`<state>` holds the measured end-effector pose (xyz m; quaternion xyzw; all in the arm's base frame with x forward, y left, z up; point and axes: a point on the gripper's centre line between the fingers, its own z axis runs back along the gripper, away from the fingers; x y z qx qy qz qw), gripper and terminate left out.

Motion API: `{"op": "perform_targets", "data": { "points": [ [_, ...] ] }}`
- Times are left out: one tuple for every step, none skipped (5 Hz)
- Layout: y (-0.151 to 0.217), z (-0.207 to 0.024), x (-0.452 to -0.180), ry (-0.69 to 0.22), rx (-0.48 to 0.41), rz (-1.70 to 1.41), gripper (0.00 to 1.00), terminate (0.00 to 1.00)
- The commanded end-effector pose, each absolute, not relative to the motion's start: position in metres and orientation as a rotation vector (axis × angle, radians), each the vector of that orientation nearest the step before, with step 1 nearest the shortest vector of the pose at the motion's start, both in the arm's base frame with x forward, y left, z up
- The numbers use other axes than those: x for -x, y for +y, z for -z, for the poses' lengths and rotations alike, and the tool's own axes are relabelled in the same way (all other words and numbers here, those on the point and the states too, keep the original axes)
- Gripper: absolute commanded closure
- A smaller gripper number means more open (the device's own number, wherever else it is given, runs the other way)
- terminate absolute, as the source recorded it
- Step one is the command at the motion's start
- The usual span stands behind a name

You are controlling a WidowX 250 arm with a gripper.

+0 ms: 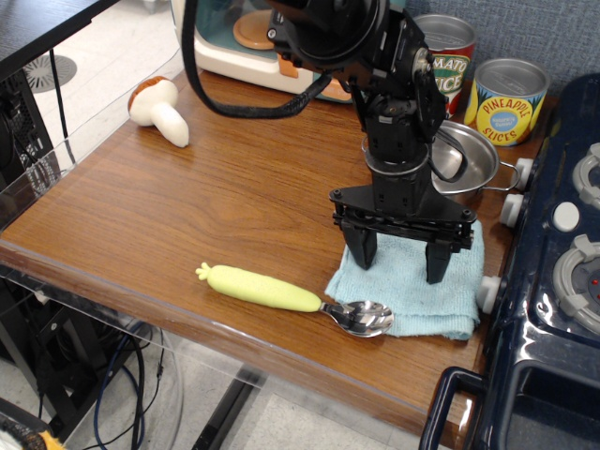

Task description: Move the rag to the other side of the ice cream scoop.

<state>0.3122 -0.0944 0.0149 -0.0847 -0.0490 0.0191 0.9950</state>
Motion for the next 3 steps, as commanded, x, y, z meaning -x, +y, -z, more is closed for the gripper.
{"op": "perform_targets", "data": {
  "points": [
    [-0.086,-0.073,-0.295,-0.213,0.189,-0.025,0.00,0.00],
    [-0.079,-0.093,-0.292,-0.252,0.192,-0.025,0.00,0.00],
    [-0.071,-0.112,-0.287,-0.307,0.154,-0.015,0.00,0.00]
  ]
}}
